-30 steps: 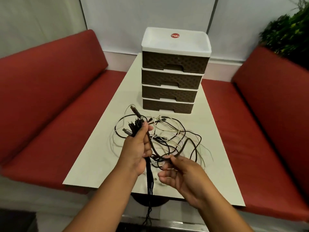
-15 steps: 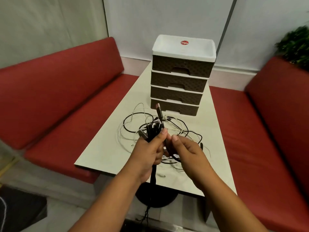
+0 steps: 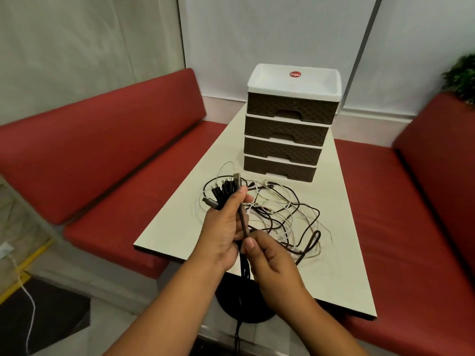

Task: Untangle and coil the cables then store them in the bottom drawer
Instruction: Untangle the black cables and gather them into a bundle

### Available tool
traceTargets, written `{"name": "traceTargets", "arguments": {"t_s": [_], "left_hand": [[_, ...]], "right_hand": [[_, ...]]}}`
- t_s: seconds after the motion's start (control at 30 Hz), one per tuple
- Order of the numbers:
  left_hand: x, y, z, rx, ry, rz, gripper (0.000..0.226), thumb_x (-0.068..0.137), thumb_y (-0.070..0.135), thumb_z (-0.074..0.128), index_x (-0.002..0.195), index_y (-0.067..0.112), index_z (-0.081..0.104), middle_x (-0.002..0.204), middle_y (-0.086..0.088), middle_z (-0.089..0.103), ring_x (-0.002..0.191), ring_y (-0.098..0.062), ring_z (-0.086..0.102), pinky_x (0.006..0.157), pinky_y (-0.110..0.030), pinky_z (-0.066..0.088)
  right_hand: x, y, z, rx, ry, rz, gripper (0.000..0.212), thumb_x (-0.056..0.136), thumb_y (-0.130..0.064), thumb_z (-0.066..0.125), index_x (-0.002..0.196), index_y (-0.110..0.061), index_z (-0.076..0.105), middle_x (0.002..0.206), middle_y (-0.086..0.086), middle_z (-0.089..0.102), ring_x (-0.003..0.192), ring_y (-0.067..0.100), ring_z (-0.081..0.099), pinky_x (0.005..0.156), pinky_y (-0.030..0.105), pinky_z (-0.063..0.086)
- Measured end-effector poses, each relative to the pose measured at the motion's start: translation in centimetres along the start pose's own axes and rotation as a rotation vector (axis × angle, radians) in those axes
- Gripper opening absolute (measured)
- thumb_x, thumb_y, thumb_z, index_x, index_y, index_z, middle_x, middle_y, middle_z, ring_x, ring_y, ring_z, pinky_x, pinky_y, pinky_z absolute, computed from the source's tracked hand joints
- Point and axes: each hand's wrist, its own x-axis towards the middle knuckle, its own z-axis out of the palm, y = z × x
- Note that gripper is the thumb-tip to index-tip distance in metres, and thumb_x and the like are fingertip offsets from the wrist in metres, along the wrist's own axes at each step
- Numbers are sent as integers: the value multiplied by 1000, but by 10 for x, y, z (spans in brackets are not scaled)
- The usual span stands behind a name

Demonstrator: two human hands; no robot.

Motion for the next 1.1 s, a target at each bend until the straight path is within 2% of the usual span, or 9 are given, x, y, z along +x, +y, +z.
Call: {"name": "traceTargets", "arguments": {"t_s": [0.13, 0.3, 0.43, 0.5, 0.67, 0.73, 0.83, 0.97, 1.1], "left_hand": [[1, -1, -2, -106, -23, -19, 34, 78, 41, 71, 59, 19, 52, 52, 5, 28, 40, -6, 21, 37, -17, 19], [7, 6, -4, -159, -42, 6, 28, 81, 39, 67, 66, 19, 53, 58, 5, 31, 44, -6, 28, 42, -17, 25], [15, 18, -13, -240, -91, -17, 33, 90, 42, 59, 67, 20, 50, 65, 6, 49, 68, -6, 59, 57, -18, 46], [18, 22, -17, -273, -94, -36, 34, 93, 44, 55, 69, 21, 48, 65, 8, 54, 70, -8, 66, 55, -18, 50], [26, 28, -29, -336, -142, -92, 35, 96, 45, 50, 71, 21, 45, 49, 9, 26, 37, -1, 25, 35, -13, 20], [31, 28, -34, -325, -144, -107, 34, 95, 43, 52, 70, 21, 46, 48, 9, 24, 35, -2, 22, 33, -14, 15], [38, 30, -36, -285, -121, -129, 31, 86, 40, 60, 66, 22, 45, 47, 9, 22, 33, -2, 19, 34, -15, 11], [47, 33, -36, -240, -87, -123, 33, 80, 39, 64, 62, 24, 40, 46, 10, 18, 34, -2, 16, 36, -16, 6], [60, 37, -40, -247, -110, -141, 35, 82, 39, 62, 61, 24, 39, 45, 10, 18, 33, -2, 16, 34, -15, 7]], "right_hand": [[-8, 4, 7, -117, -60, -33, 21, 94, -48, 41, 78, -38, 50, 65, -21, 52, 62, 3, 46, 56, 20, 32], [-5, 14, 2, -99, -40, 48, 33, 94, -52, 42, 76, -27, 52, 59, -15, 52, 58, 4, 47, 57, 28, 37], [-9, 31, -2, -200, -58, 84, 48, 94, -60, 36, 78, -18, 52, 58, -10, 51, 57, 9, 49, 57, 36, 38], [-13, 44, -2, -343, -92, 37, 49, 91, -63, 29, 77, -20, 47, 61, -4, 51, 62, 14, 50, 61, 40, 40], [-14, 66, -11, -542, -199, -77, 51, 95, -64, 25, 77, -23, 50, 71, -9, 50, 71, 10, 48, 67, 33, 39], [-9, 71, -19, -405, -183, -6, 59, 92, -71, 23, 88, -25, 60, 84, -13, 55, 85, 3, 52, 77, 25, 42], [12, 77, -28, -107, 65, 245, 42, 89, -64, 39, 90, -31, 66, 96, -6, 65, 94, 9, 62, 84, 26, 52], [47, 83, -44, -7, 256, 514, 20, 97, -26, 55, 83, -16, 66, 83, 9, 67, 72, 17, 68, 76, 41, 60], [76, 82, -49, -301, 149, 529, 15, 96, -25, 55, 86, -17, 63, 76, 3, 66, 69, 17, 67, 54, 23, 42]]}}
